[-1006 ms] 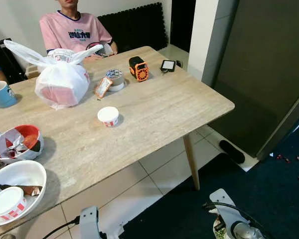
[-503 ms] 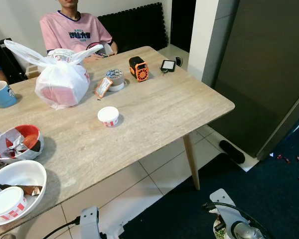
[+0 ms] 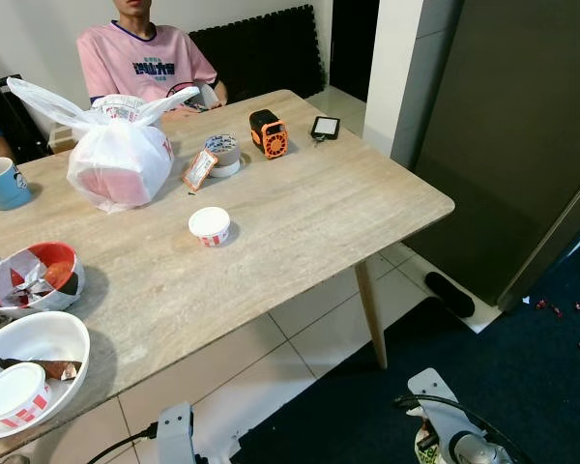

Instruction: Restocking fridge

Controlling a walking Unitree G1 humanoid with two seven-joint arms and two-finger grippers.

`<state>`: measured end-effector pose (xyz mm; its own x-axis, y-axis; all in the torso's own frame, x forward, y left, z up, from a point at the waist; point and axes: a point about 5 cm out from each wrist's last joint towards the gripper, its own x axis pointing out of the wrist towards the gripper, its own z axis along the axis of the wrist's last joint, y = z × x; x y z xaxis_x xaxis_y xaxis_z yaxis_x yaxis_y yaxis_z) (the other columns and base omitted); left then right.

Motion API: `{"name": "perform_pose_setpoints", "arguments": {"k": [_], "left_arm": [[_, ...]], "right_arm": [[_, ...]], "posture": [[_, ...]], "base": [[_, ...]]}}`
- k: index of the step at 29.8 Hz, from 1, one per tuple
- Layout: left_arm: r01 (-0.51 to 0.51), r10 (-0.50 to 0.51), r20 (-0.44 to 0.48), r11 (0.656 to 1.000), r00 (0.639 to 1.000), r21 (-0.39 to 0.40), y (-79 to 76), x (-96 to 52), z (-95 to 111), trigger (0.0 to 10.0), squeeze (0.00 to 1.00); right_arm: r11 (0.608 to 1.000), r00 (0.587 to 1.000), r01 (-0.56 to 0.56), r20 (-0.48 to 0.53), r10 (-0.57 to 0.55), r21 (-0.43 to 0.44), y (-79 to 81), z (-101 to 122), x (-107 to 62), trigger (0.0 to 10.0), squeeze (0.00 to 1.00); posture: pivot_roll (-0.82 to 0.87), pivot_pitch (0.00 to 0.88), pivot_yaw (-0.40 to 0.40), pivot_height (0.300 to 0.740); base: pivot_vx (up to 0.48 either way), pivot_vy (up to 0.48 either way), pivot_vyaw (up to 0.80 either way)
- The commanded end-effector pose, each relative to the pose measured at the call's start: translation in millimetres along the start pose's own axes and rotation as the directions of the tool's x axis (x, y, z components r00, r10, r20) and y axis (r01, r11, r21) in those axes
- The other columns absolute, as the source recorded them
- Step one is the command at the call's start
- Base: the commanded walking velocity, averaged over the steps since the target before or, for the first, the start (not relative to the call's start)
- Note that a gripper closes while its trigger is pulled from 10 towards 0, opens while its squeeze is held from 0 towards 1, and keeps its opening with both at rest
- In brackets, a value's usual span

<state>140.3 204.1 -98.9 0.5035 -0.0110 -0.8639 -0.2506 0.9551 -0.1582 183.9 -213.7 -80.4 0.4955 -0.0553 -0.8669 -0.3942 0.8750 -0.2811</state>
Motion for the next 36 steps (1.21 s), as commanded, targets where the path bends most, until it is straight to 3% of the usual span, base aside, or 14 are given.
{"name": "perform_pose_setpoints", "arguments": {"k": [1,36], "left_arm": [[0.010,-0.009,-0.019,1.000,1.000,0.014,-3.4,0.1,-4.9,10.0,0.00],[-0.001,0.001,-0.020,1.000,1.000,0.013,-0.7,-0.2,-4.2,10.0,0.00]], "right_arm": [[1.000,1.000,0.001,0.005,-0.001,-0.002,-1.6,-0.3,-0.3,10.0,0.00],[1.000,1.000,-0.005,0.010,0.005,0.005,0.7,1.3,0.1,10.0,0.00]], "posture": [[-0.02,0.000,0.010,0.740],[-0.02,0.000,0.017,0.740]], "base": [[0.000,0.000,0.00],[0.000,0.000,0.00]]}}
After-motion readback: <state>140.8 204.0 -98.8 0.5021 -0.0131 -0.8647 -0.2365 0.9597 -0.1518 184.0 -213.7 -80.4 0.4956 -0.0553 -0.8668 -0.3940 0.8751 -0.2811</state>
